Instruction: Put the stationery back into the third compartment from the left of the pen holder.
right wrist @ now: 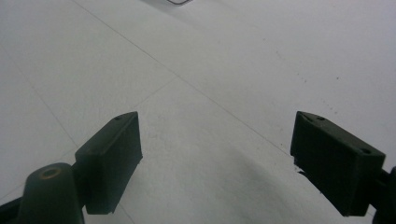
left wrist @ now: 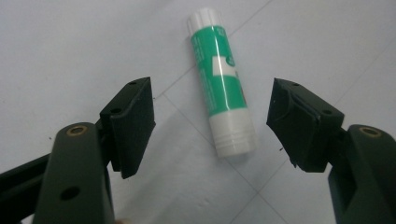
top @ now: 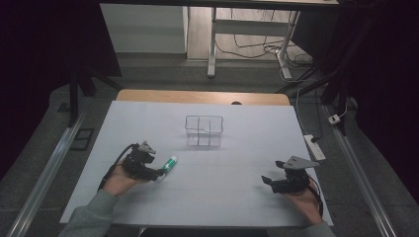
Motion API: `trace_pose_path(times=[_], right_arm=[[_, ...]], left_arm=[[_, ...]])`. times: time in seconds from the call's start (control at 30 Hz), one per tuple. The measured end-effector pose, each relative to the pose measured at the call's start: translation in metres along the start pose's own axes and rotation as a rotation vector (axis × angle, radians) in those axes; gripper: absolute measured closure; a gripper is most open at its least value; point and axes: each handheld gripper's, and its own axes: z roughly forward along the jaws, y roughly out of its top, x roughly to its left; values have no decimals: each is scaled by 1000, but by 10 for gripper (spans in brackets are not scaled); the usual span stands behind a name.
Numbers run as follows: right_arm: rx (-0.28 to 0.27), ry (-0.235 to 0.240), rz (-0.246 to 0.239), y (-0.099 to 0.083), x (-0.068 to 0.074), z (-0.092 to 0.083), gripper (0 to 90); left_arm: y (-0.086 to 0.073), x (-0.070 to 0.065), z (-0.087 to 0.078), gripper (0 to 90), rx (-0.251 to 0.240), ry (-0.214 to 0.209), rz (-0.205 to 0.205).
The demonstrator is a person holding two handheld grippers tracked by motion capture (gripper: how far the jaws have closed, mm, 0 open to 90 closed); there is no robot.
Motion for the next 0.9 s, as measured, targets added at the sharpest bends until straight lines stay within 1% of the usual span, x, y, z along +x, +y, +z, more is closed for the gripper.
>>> trace_pose_path(times=[0.13,0.27,0.47,0.57,0.67,0.8,0.9], right_arm=[[1,-4,-2,0,0,-1,157],[7,-5,-8,0,0,-1,157],[5,-11,-10,0,1,-1,156],[5,-7,-11,0,1,-1,157],[9,-20,-16,0,1,-1,157],[10,-21,-19,0,1,-1,157],[12,-19,-17,0,2,-2,157]], left_arm=[[-3,-3,3,310,16,5,8],[-5,-4,7,308,42,24,11],[-2,-7,9,305,45,28,21],[-1,-9,13,293,58,35,25],[0,-9,17,278,68,37,22],[0,-9,23,255,85,41,16],[0,-9,26,262,91,41,21]])
